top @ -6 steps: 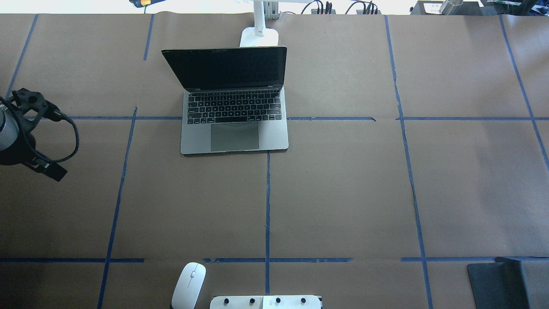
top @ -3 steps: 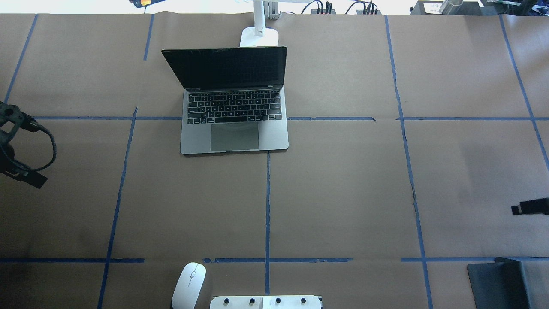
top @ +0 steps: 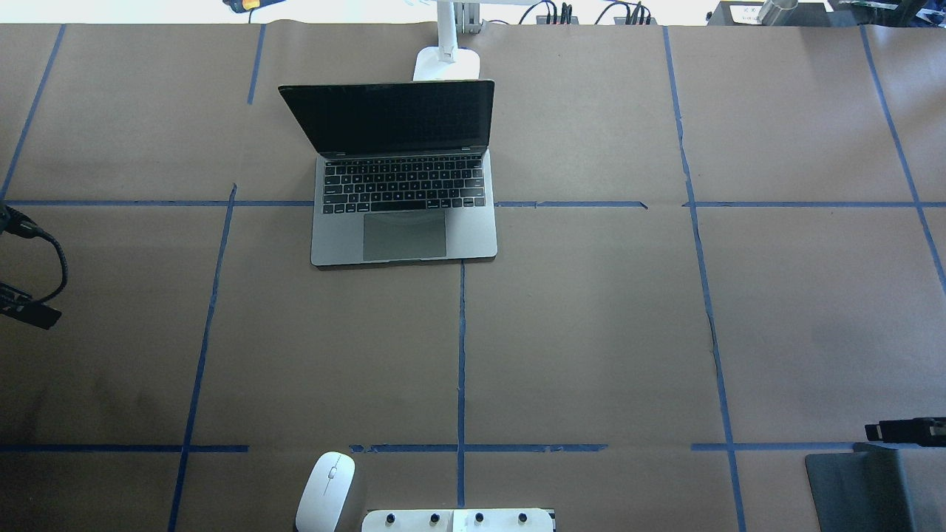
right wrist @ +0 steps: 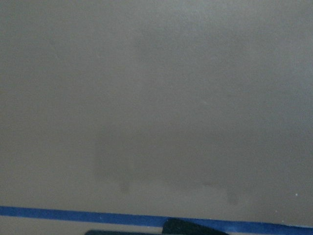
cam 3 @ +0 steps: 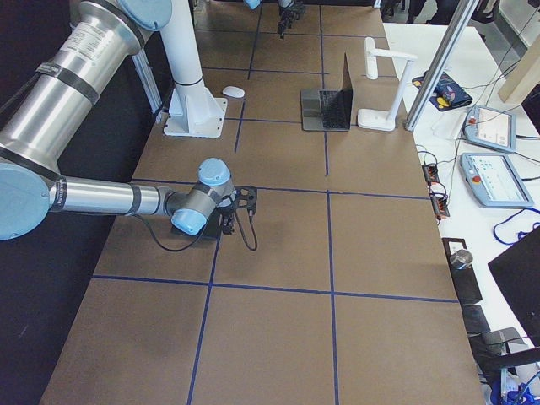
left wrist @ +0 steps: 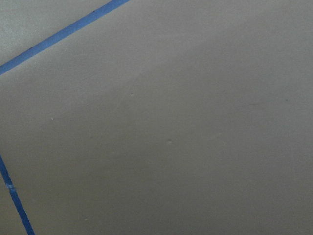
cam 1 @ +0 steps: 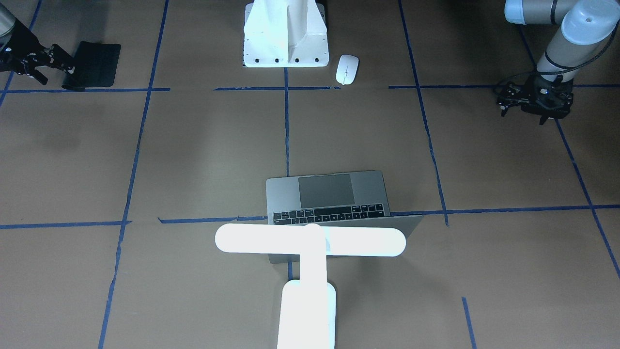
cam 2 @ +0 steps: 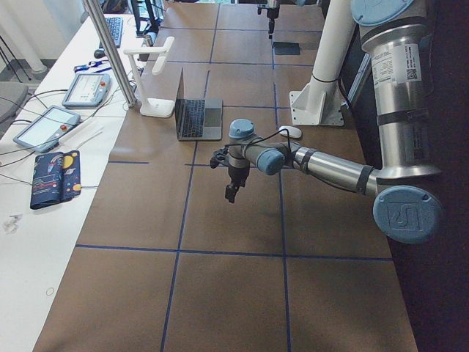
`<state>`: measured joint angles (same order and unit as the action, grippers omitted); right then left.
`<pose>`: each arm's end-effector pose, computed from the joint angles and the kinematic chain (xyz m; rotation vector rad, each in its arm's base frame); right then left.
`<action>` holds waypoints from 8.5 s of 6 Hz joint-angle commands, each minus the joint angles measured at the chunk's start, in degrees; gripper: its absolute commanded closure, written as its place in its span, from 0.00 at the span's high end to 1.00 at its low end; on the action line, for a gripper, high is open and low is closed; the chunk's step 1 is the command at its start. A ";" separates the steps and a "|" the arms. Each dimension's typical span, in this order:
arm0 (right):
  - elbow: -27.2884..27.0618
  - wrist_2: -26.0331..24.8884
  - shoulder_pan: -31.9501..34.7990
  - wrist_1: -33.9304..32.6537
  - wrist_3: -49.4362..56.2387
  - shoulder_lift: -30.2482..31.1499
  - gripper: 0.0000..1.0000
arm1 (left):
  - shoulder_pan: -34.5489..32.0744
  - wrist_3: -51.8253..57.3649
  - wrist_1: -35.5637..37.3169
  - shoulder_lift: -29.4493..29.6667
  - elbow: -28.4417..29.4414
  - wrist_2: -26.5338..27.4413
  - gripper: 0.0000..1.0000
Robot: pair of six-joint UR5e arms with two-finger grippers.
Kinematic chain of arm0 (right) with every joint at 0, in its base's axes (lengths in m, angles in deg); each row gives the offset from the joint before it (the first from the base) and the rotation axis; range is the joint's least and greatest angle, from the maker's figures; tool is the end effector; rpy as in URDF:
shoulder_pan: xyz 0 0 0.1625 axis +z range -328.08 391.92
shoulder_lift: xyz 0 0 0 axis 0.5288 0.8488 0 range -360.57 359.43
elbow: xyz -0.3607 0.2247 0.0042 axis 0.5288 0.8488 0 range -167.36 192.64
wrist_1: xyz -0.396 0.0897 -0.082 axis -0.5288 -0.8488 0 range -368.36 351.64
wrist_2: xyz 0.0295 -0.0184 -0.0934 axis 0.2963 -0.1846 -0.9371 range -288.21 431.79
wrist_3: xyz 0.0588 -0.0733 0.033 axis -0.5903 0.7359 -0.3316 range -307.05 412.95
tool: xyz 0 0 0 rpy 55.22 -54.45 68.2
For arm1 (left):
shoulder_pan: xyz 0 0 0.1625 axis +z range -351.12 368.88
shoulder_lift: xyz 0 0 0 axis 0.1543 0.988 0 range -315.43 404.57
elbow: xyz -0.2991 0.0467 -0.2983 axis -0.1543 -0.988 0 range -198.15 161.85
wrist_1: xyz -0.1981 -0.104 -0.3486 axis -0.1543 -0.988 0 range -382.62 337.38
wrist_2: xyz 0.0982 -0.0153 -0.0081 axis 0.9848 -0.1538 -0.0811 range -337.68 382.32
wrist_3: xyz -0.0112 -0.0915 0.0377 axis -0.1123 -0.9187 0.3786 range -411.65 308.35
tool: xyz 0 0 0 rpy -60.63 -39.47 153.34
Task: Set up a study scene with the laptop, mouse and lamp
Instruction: 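Grasp the black mouse pad near the robot with the right gripper, then carry the mouse pad with the right gripper beside the laptop, then release the pad and withdraw the right arm while the left reaches for the mouse, then grasp the white mouse with the left gripper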
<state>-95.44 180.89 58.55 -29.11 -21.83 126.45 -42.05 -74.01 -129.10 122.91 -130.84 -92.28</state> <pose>-0.1794 -0.2026 0.6126 0.0195 -0.9228 0.0384 0.1993 -0.3911 0.5380 0.1922 0.6071 0.3849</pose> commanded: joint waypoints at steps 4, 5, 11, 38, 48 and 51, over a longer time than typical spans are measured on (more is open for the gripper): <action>3.49 -7.15 -12.12 1.59 -4.76 1.03 0.55 | -2.06 0.22 -0.49 -0.11 0.01 -4.57 1.00; 3.67 -7.15 -12.39 1.58 -4.76 1.04 0.35 | -2.07 0.22 -0.49 -0.11 0.10 -4.57 1.00; 2.96 -6.10 -2.85 6.95 -7.31 -4.37 0.00 | -2.07 -0.22 -0.49 0.07 0.36 -4.48 1.00; 1.74 21.63 55.38 -69.17 81.95 -28.56 1.00 | 41.48 -46.15 -0.22 15.00 -11.06 19.82 1.00; 0.94 21.68 61.26 -68.99 88.58 -23.48 1.00 | 51.81 -49.97 0.30 20.55 -4.47 32.43 0.13; 0.94 21.50 61.26 -68.73 88.58 -23.40 1.00 | 48.22 -49.18 0.57 21.07 -8.06 31.56 0.08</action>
<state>-94.50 202.60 119.81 -97.98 66.75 102.96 7.88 -123.48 -128.71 143.87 -137.23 -60.33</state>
